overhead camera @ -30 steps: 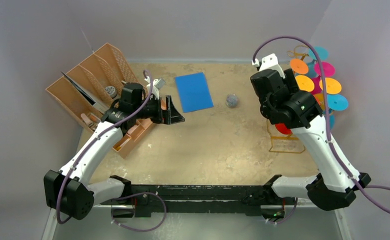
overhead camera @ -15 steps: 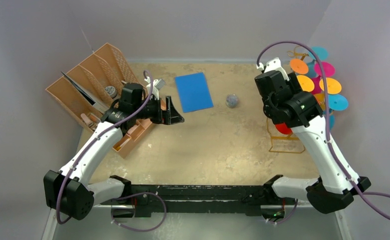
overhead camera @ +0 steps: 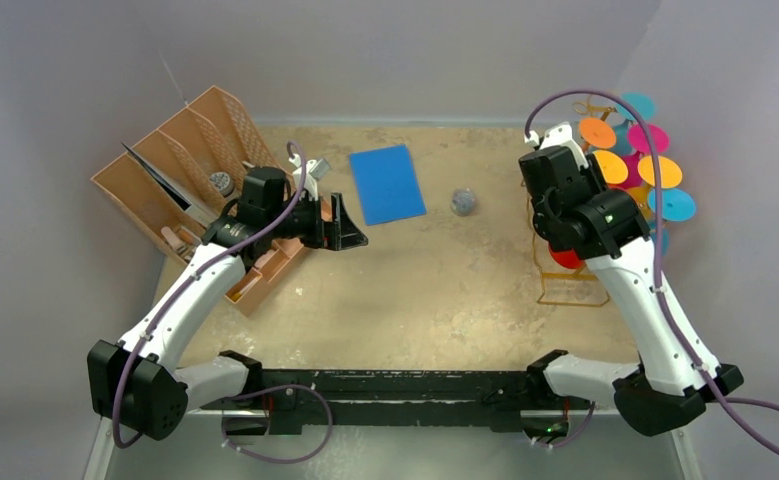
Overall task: Take the wine glass off the wine glass rack
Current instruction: Pick up the wine glass from the wine rack.
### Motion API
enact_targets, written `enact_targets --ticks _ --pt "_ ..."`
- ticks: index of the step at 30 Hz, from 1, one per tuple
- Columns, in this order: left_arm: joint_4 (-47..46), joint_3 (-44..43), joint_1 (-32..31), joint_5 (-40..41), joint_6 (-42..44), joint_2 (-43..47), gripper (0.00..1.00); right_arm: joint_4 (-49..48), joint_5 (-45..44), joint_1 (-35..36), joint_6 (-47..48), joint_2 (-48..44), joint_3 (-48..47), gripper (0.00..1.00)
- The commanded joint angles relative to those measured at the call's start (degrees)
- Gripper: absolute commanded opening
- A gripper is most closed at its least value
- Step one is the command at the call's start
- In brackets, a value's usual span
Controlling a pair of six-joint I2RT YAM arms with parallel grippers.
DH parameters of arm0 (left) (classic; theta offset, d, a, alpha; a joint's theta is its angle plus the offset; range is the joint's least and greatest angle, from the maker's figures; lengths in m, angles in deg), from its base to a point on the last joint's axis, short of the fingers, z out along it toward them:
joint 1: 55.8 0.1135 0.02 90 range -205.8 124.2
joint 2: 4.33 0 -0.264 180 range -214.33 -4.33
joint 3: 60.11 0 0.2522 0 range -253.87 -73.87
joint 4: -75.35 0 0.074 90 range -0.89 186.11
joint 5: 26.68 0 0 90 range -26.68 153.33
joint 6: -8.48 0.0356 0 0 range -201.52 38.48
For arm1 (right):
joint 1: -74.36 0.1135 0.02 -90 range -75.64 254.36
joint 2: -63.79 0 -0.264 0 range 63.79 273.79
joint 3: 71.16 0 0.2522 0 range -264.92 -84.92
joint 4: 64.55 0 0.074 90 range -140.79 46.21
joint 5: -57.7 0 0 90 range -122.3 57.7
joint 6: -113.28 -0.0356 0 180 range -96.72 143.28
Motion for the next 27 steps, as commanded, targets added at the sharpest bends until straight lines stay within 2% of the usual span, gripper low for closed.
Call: enact_targets --ticks 1,5,8,13,17,20,27 --pt "-0.91 0.07 -0.12 0.02 1.17 1.26 0.91 -3.05 -1.89 -0.39 3.48 -0.71 2.18 0.38" --pt "-0.82 0.06 -0.12 0.15 1.28 1.22 0.91 -5.1 -2.49 -0.43 5.8 -0.99 3.78 0.33" --pt "-0.82 0.08 -0.12 0.24 1.32 1.26 0.91 -7.39 -2.98 -0.43 8.0 -1.48 5.0 0.26" --pt "-0.75 0.05 -0.12 0.24 1.37 1.26 0.91 -9.94 -4.1 -0.43 10.71 -1.83 5.9 0.25" --pt "-0.73 0.12 -0.12 0.33 1.54 1.28 0.91 -11.62 -4.48 -0.43 12.6 -2.0 6.5 0.21" --pt "-0.73 0.09 -0.12 0.37 1.54 1.26 0.91 -12.74 -4.68 -0.43 13.72 -2.2 6.86 0.13" --pt "-0.43 0.14 -0.12 0.55 1.78 1.26 0.91 -15.06 -5.06 -0.42 16.65 -3.16 8.37 0.13"
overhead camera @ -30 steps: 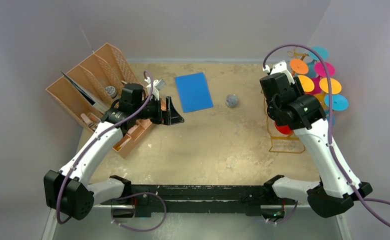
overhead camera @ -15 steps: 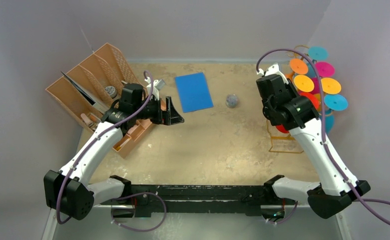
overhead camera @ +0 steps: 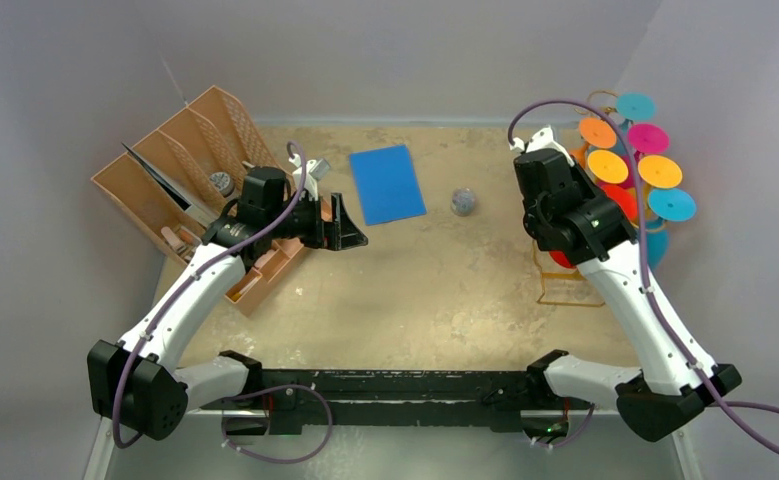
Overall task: Take the wine glass off the wine glass rack
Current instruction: Pick up the wine glass from the wine rack.
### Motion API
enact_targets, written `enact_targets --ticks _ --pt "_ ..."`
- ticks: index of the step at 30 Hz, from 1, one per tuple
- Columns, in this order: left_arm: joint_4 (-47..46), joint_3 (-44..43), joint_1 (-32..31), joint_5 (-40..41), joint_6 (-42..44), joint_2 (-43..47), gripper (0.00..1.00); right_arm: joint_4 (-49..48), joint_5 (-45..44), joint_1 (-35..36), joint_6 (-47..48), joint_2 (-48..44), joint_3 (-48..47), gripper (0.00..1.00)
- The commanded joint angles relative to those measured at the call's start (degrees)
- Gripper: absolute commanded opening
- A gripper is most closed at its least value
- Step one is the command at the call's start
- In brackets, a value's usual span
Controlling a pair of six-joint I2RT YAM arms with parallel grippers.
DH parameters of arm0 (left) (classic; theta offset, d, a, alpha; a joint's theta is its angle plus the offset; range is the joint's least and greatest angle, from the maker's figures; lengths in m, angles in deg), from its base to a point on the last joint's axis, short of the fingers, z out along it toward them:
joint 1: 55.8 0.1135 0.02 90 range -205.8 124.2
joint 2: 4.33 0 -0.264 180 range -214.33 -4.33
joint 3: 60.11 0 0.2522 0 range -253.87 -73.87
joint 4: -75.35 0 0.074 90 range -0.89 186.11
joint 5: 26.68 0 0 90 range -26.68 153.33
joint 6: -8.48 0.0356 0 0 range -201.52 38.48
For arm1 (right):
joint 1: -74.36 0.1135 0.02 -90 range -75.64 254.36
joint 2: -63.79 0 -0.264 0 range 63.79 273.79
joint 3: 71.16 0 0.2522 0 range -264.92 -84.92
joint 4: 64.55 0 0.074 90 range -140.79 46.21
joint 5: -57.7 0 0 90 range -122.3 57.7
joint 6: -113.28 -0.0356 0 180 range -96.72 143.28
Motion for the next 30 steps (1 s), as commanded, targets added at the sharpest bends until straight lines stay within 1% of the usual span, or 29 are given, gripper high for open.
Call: enact_targets --ticks 1,3,12,13,17,18,30 --pt "-0.41 0.12 -0.12 0.46 1.65 1.31 0.91 -3.35 -2.34 -0.25 3.35 -1.79 1.08 0.15" --pt "-0.4 0.23 -0.12 0.52 1.74 1.33 0.91 -3.58 -2.4 -0.26 3.51 -2.03 1.34 0.16" --pt "0.08 0.21 -0.12 0.81 1.83 1.69 0.91 -3.55 -2.57 -0.3 3.72 -2.49 2.3 0.16" --pt "0.12 0.22 -0.12 0.88 1.83 1.76 0.91 -3.52 -2.53 -0.29 3.73 -2.57 2.52 0.15" --pt "0.25 0.29 -0.12 0.95 1.83 1.88 0.91 -3.09 -2.68 -0.27 3.63 -2.67 2.67 0.02" --pt "0.27 0.26 -0.12 0.92 1.83 1.86 0.91 -3.0 -2.68 -0.3 3.56 -2.75 2.69 0.01" --pt "0.24 0.19 -0.12 1.21 1.65 2.1 0.91 -2.36 -1.78 -0.28 4.3 -2.89 1.4 0.0"
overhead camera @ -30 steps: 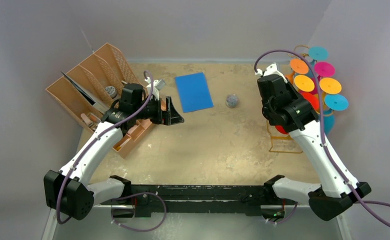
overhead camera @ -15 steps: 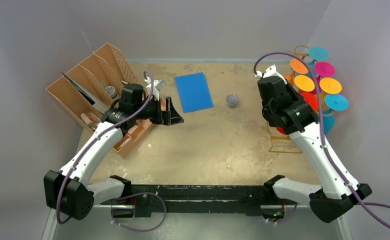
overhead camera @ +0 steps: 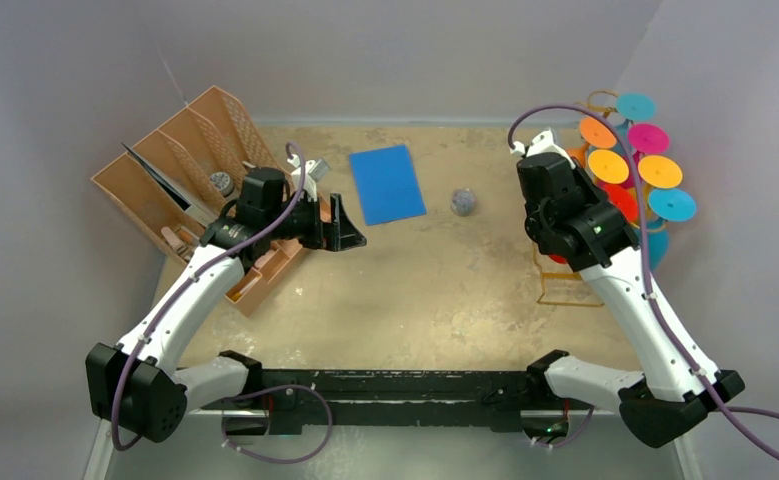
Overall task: Take the wine glass off the wine glass rack
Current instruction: Pick up the wine glass from the wine rack.
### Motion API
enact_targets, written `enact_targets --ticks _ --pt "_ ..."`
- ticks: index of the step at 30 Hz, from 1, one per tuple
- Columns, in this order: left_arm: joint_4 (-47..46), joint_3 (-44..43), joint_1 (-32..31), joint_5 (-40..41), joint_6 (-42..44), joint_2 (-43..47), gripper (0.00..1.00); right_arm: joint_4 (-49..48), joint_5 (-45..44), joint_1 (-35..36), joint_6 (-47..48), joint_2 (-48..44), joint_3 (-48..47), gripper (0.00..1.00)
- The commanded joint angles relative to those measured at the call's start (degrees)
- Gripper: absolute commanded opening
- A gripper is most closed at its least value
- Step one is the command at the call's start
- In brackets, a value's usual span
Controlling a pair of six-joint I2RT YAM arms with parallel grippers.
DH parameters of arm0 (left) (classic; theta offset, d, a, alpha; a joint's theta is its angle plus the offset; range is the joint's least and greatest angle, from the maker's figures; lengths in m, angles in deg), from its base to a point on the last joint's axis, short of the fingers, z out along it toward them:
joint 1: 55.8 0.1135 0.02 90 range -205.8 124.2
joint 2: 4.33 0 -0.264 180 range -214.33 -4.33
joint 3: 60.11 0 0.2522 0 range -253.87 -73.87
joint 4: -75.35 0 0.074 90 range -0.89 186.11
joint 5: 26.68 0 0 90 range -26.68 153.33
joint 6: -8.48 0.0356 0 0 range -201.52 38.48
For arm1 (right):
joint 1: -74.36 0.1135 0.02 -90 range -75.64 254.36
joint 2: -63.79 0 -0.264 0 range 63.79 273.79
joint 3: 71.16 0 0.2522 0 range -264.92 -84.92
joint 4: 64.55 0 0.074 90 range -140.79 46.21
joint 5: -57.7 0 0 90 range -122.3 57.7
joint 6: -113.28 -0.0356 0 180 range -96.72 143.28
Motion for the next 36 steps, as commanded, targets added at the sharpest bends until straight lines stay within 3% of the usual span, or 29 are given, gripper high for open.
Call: enact_targets --ticks 1,18,36 --pt "-0.64 0.27 -0.12 0.22 1.09 1.48 0.91 0.36 -0.67 -0.27 1.04 -0.91 -0.81 0.0" --pt "-3.36 1.92 -0.12 0.18 -0.1 1.31 0.91 -1.21 -1.66 0.78 3.56 -0.18 -1.88 0.0" --pt "-3.95 1.99 -0.11 -0.36 -0.63 0.58 0.91 3.09 -4.69 10.93 1.55 1.57 -5.18 0.0"
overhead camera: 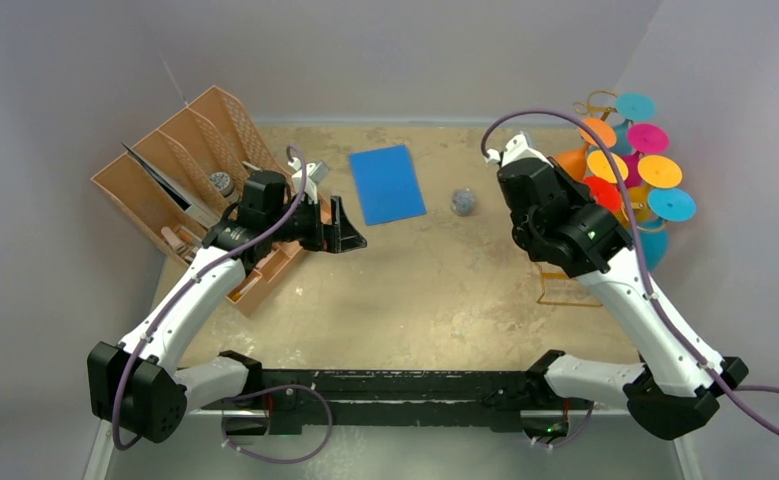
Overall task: Take the wine glass off the wine glass rack
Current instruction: Pick up the wine glass from the wine rack, then place the wine glass at the center of the board.
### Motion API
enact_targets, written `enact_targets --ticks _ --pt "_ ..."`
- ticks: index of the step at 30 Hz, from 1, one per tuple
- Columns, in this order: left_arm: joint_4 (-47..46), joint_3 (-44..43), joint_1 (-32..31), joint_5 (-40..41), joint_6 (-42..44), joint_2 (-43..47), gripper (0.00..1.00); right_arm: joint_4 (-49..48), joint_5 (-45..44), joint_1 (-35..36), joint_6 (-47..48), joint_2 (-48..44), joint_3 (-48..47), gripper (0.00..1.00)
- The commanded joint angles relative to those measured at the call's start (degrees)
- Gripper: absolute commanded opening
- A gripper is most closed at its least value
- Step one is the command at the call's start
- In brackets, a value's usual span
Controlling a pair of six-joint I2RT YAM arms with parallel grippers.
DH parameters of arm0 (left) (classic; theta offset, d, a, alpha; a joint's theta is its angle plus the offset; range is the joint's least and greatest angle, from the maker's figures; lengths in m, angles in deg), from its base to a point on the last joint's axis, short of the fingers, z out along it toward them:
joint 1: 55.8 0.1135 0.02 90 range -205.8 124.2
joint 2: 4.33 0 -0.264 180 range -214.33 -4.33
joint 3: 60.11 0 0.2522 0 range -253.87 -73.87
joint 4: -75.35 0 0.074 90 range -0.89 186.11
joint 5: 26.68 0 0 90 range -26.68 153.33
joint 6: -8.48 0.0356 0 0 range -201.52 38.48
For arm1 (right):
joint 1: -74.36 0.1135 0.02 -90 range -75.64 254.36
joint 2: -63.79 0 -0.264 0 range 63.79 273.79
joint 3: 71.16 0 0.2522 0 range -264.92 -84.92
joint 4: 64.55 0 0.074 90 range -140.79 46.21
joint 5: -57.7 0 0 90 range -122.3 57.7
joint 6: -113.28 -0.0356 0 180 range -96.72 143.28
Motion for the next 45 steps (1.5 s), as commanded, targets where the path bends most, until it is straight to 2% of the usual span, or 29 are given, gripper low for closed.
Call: enact_targets --ticks 1,7,11,17,20,22,25,27,38,45 --pt "-2.01 0.09 -0.09 -0.29 0.01 0.51 0.91 1.8 -2.87 2.29 -1.66 0.77 -2.21 0.0" --pt "-1.85 -0.1 -0.08 0.13 -0.23 0.68 0.91 7.06 -0.74 4.81 -7.29 2.61 -5.14 0.0" --pt "-1.46 -0.12 -0.03 1.72 -0.64 1.1 0.91 6.87 0.5 6.8 -8.14 2.66 -5.17 0.0" --pt "1.67 -1.37 0.25 7.62 -3.77 0.1 0.92 2.21 3.47 11.85 -5.78 1.48 -3.13 0.0" --pt "3.53 -2.63 2.03 6.13 -5.24 -2.58 0.92 -1.84 6.45 13.86 -2.94 0.81 0.01 0.0" --pt "3.35 -2.55 5.56 1.79 -6.78 -4.17 0.92 -4.35 7.96 15.06 -1.22 0.29 2.09 0.0" --pt "-0.65 -0.1 11.65 -6.38 -9.85 -4.07 0.92 -9.64 13.96 16.67 1.4 -1.99 5.47 0.0" --pt "-2.56 1.1 13.4 -9.38 -10.87 -3.57 0.89 -13.52 20.06 17.63 3.06 -4.06 8.34 0.0" --pt "-1.71 -2.01 13.68 -13.92 -9.71 -4.1 0.89 -34.97 43.85 22.38 16.59 -11.71 25.95 0.0" --pt "-6.2 -2.31 13.64 -20.77 -12.31 -4.94 0.89 -40.76 61.44 22.66 26.02 -16.6 33.4 0.0"
